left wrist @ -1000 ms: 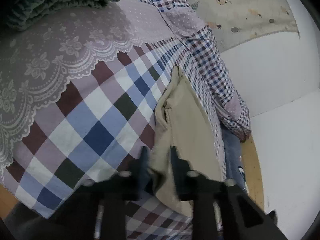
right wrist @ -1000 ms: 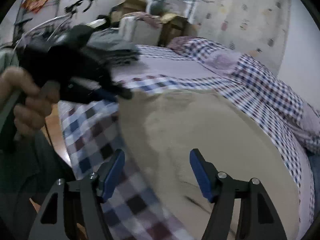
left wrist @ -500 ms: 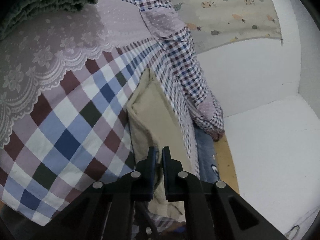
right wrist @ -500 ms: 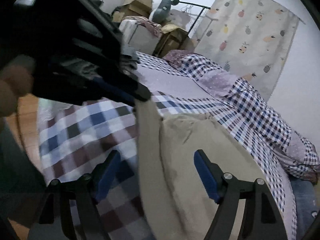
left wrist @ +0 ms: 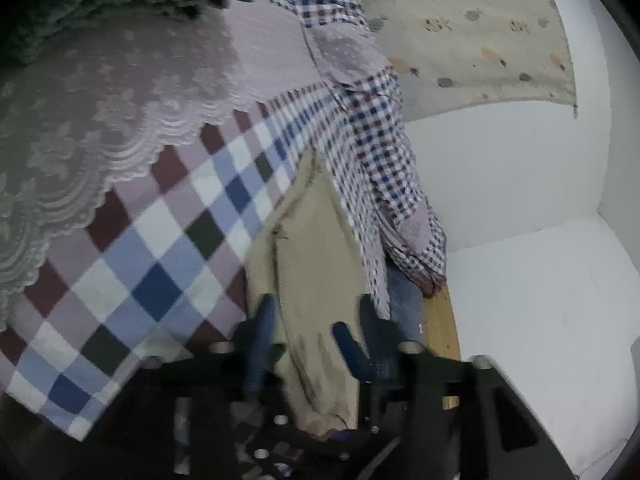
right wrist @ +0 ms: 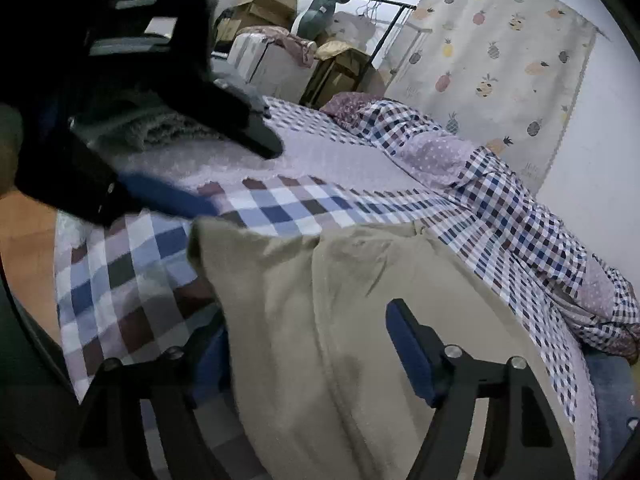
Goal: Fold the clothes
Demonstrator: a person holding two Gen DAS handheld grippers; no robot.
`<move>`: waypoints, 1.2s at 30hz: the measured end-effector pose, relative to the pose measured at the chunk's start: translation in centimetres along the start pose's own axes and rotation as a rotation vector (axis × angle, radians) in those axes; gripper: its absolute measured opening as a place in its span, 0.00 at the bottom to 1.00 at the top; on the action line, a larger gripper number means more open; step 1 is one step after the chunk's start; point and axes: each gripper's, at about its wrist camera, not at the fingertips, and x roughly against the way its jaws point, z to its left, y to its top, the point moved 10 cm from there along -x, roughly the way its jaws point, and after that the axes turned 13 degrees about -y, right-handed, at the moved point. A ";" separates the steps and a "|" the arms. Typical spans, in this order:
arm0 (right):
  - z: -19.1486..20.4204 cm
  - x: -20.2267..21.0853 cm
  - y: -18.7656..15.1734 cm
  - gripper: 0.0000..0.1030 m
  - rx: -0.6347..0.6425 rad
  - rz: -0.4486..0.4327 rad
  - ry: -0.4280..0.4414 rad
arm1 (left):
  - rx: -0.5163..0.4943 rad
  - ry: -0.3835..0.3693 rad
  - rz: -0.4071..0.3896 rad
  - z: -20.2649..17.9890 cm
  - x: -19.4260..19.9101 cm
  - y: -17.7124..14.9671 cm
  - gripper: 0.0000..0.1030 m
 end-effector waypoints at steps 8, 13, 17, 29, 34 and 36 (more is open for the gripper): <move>-0.8 0.5 0.0 0.68 -0.049 0.015 0.007 | 0.074 0.131 0.025 3.5 0.1 -0.7 0.61; -1.0 0.6 0.3 0.68 -0.065 0.014 0.014 | 0.041 0.109 0.081 2.7 -1.9 -1.3 0.61; -0.7 0.5 0.2 0.68 -0.054 0.018 0.013 | 0.010 0.096 0.083 2.0 -2.8 -0.9 0.46; 0.2 -1.5 -0.1 0.69 -0.031 0.066 -0.012 | -0.050 -0.013 0.062 -0.4 -2.1 -0.4 0.04; 0.1 -3.2 1.3 0.55 -0.061 0.089 -0.022 | -0.058 -0.038 0.055 -0.9 -1.8 0.0 0.04; -0.2 -4.3 1.3 0.29 -0.093 0.130 -0.019 | -0.063 -0.042 0.048 -1.0 -1.5 0.3 0.04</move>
